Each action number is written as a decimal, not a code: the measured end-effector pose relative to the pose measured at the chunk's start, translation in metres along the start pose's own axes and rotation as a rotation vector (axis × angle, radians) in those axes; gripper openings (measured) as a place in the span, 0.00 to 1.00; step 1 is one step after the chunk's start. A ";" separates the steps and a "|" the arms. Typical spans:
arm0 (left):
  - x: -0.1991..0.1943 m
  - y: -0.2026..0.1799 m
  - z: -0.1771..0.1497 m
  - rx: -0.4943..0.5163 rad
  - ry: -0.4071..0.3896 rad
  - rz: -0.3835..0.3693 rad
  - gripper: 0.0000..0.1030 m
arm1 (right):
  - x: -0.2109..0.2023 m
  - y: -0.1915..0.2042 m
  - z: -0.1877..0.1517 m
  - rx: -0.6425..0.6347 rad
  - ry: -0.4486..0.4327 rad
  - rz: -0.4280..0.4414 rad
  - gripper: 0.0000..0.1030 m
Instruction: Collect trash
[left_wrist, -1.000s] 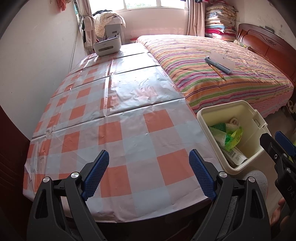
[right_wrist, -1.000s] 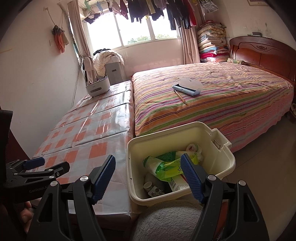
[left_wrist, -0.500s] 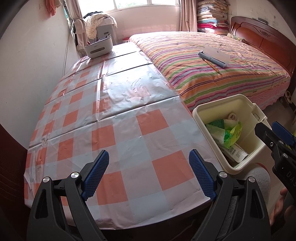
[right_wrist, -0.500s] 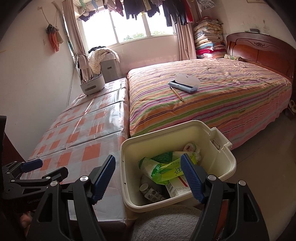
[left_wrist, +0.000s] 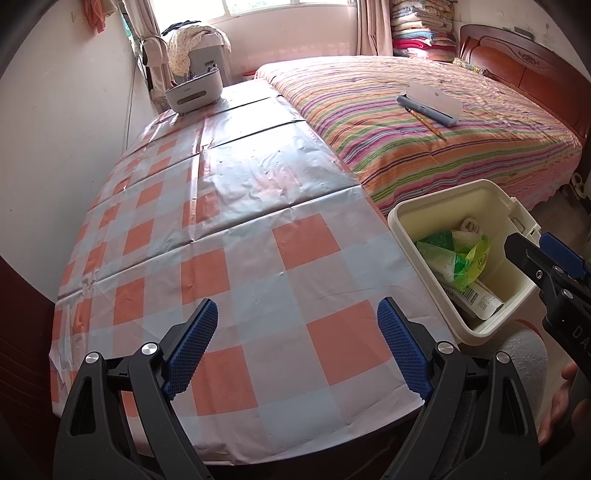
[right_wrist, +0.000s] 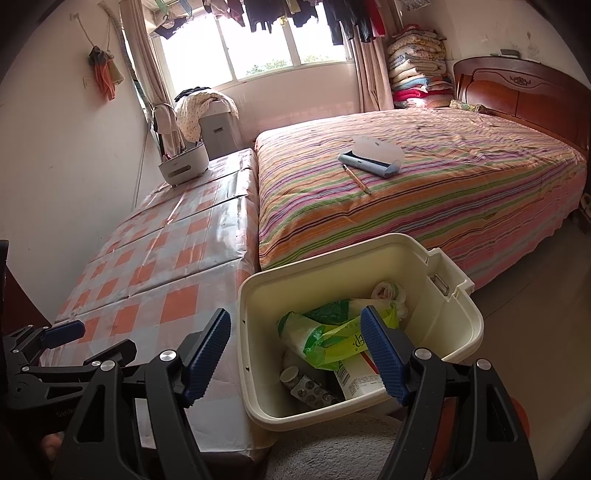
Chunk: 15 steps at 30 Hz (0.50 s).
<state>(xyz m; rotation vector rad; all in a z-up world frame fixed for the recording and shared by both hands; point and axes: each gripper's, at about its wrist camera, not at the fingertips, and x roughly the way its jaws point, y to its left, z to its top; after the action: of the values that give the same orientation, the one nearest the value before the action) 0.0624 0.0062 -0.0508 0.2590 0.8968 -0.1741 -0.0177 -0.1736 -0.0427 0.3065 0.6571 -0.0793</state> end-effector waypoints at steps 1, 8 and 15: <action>0.000 0.000 0.000 -0.001 0.001 0.000 0.84 | 0.000 0.000 0.000 -0.001 0.002 -0.001 0.69; -0.001 -0.001 0.000 0.007 -0.003 -0.002 0.84 | 0.001 -0.001 -0.001 0.000 0.008 -0.002 0.69; -0.003 -0.003 0.001 0.011 -0.002 0.001 0.84 | -0.001 -0.002 -0.001 -0.007 0.004 -0.002 0.69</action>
<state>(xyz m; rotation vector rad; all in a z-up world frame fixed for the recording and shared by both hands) 0.0606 0.0035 -0.0480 0.2693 0.8938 -0.1786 -0.0193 -0.1752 -0.0434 0.2995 0.6610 -0.0780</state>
